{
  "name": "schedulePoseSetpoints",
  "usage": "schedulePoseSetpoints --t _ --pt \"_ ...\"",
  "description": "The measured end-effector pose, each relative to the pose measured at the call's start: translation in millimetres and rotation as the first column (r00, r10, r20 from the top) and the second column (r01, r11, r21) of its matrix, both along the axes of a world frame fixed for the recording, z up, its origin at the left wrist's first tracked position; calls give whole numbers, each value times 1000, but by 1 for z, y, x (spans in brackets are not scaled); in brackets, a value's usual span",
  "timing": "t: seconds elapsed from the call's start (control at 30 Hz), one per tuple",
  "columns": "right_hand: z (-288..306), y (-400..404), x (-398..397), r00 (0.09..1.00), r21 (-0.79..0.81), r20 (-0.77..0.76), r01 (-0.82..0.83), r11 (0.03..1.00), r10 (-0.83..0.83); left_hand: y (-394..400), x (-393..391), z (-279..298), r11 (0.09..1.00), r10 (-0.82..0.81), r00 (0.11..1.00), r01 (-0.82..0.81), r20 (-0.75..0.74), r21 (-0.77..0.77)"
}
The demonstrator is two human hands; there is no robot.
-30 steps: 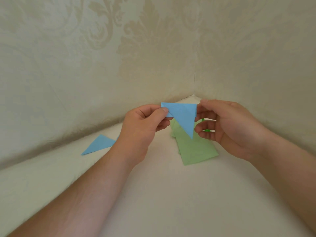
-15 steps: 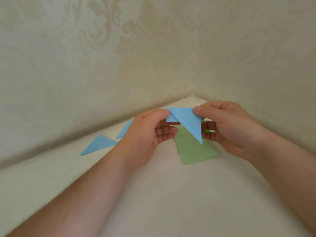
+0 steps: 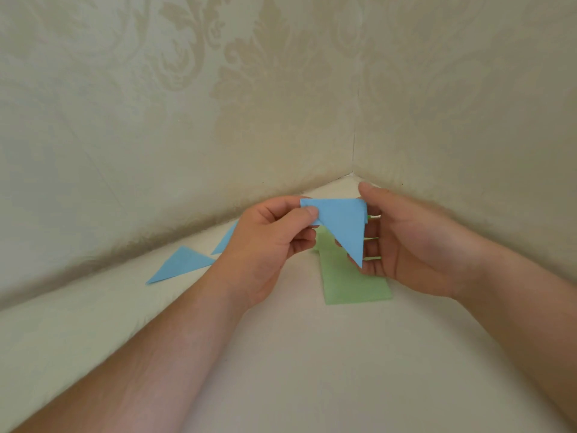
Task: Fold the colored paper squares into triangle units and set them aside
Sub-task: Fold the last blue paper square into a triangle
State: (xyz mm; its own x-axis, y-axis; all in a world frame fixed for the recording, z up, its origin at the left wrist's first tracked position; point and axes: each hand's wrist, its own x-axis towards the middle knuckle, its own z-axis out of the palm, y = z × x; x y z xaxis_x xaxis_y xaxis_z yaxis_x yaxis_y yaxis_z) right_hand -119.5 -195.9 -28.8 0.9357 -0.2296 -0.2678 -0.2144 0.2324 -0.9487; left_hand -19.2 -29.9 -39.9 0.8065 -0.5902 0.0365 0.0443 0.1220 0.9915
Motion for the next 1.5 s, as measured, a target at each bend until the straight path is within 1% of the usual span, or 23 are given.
schedulePoseSetpoints --t 0.17,0.27,0.37,0.5,0.6,0.67,0.73,0.8,1.0,1.1,1.23,1.3,1.4,1.5 --pt "3 0 -1 998 42 33 -48 998 47 1 1 -1 1000 5 1000 -4 20 -7" --pt "3 -1 -1 997 66 37 -71 995 69 1 2 -2 999 -27 999 28 26 -31" --pt "2 -1 -1 992 40 52 -118 992 116 1 1 -4 994 -89 995 91 44 -63" --pt "3 1 -2 991 5 50 -128 992 128 0 -1 -5 994 -77 996 81 49 -74" --pt "3 1 -2 994 -59 67 -86 995 90 -1 1 -6 994 -47 999 49 28 -94" --pt "2 2 -3 990 -156 123 -43 987 62 -1 2 -6 992 -40 999 37 -19 -123" --pt "0 4 -4 984 -280 175 38 959 12 -1 1 -5 986 -63 995 51 -72 -156" --pt "-3 5 -2 976 -348 215 120 930 -45 -1 1 -4 984 -82 991 64 -102 -169" --pt "-6 1 0 952 -340 283 210 917 -113 0 2 -6 989 -115 987 104 -108 -101" --pt "-5 2 0 944 -365 306 234 901 -121 1 1 -4 991 -104 991 96 -85 -91" --pt "-7 0 0 926 -415 352 287 863 -139 0 2 -4 993 -30 999 27 -24 -111" --pt "-9 -1 0 904 -469 403 338 816 -143 1 3 -5 991 -5 1000 7 21 -133" --pt "-11 -2 0 843 -532 524 436 726 -123 2 3 -5 986 9 996 7 94 -169" --pt "-13 -4 -1 788 -597 615 488 637 -28 1 3 -4 987 19 988 6 154 -160"
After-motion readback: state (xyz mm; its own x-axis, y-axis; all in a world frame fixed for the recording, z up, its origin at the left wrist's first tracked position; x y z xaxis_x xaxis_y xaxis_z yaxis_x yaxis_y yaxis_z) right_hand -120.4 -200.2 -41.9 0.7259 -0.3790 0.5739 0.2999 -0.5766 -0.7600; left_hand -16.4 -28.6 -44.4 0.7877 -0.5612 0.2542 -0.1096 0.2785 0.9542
